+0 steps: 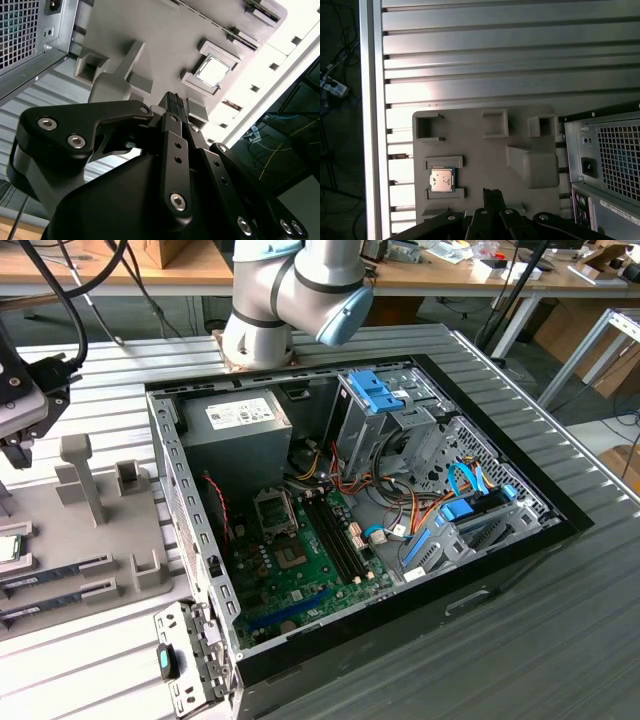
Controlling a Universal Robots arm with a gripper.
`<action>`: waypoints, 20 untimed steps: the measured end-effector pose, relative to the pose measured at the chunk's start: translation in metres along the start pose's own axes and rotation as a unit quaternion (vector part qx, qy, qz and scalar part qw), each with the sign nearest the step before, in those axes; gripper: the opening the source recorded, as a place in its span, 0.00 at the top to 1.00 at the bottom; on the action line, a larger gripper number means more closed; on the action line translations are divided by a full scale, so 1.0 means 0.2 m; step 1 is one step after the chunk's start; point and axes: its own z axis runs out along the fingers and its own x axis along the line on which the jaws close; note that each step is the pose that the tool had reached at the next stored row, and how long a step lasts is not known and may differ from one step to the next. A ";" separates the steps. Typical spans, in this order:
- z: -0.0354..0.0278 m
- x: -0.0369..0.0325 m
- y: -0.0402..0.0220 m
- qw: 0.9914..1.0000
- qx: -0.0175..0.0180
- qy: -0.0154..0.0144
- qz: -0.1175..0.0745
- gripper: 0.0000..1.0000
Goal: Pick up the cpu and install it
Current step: 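Reach for the cpu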
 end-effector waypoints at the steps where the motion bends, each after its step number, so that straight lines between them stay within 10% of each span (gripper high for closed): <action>1: 0.001 0.002 0.002 1.000 0.000 0.000 0.000 0.89; 20: 0.017 0.027 0.010 1.000 0.000 0.000 0.000 0.89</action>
